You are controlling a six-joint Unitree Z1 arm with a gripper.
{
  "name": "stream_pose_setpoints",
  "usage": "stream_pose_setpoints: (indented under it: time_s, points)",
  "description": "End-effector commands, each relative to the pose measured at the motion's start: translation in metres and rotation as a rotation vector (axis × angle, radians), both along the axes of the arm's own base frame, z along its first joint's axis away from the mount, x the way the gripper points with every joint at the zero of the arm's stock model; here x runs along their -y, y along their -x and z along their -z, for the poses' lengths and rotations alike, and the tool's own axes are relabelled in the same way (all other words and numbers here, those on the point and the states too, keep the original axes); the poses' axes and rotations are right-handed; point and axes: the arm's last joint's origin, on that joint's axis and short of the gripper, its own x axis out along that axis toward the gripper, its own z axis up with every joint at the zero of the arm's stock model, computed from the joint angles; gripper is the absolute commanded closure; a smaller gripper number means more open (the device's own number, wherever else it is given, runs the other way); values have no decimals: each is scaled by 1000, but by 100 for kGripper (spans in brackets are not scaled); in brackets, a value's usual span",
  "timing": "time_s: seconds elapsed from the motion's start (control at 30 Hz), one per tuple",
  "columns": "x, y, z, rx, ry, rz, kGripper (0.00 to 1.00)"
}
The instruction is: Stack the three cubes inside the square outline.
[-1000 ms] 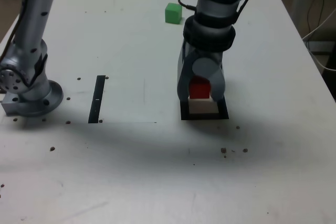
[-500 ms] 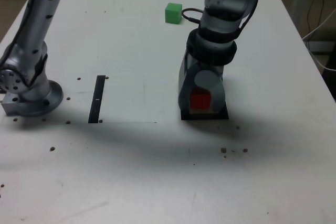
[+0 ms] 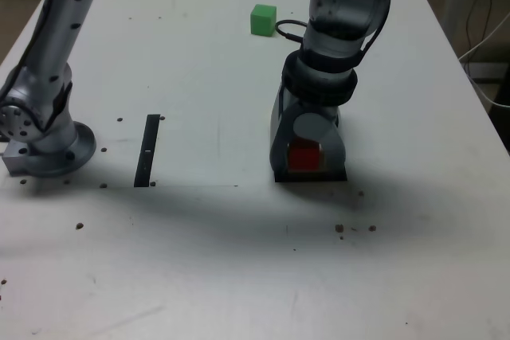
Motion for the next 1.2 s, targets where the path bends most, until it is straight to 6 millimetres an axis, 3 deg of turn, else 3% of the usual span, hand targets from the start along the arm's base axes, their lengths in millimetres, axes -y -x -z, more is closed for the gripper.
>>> stream_pose_setpoints:
  time_s: [0.0, 0.2, 0.47, 0.63, 0.9, 1.17]
  points:
    - [1, 1, -1, 4, 0, 3, 1]
    - [-1, 12, -12, 17, -15, 0, 1]
    - [-6, 37, -41, 42, -64, -14, 1]
    - [-25, 47, -57, 44, -106, -22, 1]
    - [-65, 43, -61, 53, -94, 27, 1]
    - [-77, 32, -48, 19, -67, 74, 1]
